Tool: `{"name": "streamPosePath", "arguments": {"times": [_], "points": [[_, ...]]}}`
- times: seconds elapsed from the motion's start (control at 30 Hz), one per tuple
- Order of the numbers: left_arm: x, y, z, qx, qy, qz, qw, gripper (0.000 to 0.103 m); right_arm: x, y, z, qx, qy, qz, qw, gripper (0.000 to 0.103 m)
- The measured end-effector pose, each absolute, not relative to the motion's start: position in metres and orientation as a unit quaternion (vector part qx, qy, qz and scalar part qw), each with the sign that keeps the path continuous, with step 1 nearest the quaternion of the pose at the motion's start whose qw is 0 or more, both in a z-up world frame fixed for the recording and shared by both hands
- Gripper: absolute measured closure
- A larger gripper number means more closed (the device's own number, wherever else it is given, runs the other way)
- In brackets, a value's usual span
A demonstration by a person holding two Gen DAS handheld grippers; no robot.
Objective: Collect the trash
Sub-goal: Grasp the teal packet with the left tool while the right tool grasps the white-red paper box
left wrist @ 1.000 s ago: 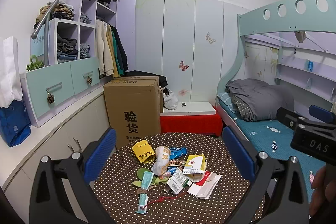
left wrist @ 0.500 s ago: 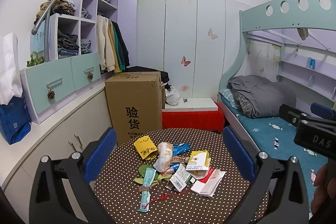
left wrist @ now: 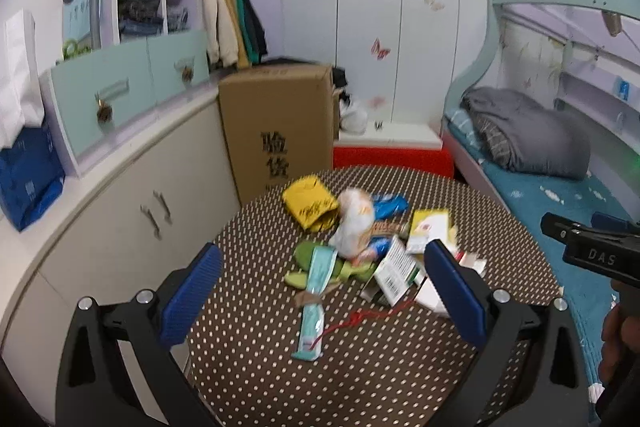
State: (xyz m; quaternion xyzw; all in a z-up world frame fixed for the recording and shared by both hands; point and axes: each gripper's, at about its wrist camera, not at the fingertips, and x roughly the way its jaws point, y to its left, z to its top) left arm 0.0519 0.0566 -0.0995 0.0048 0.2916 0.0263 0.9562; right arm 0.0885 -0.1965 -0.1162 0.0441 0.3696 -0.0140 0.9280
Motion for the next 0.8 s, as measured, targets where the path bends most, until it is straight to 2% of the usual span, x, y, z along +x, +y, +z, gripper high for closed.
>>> {"name": "streamPosePath", "arguments": {"times": [0.43,0.47,0.53,0.67,0.73,0.8], "points": [[0.072,0.092,-0.178,0.025,0.383,0.042,0.922,0.004,0.136,-0.176,-0.205,0.055,0.469,0.015,0.882,0.007],[0.074,0.095,-0.182,0.026,0.388,0.043,0.920,0.004,0.139,-0.174,-0.209,0.057,0.473,0.017,0.879,0.010],[0.080,0.100,-0.190,0.031,0.394,0.044,0.917,0.004,0.146,-0.171,-0.219,0.068,0.484,0.027,0.872,0.023],[0.097,0.101,-0.200,0.041,0.402,0.035,0.914,0.004,0.156,-0.162,-0.229,0.074,0.492,0.043,0.867,0.034],[0.108,0.098,-0.204,0.046,0.405,0.023,0.913,0.004,0.159,-0.160,-0.230,0.076,0.493,0.046,0.866,0.050],[0.118,0.094,-0.209,0.053,0.408,0.017,0.911,0.004,0.161,-0.160,-0.232,0.076,0.493,0.048,0.865,0.060]]}}
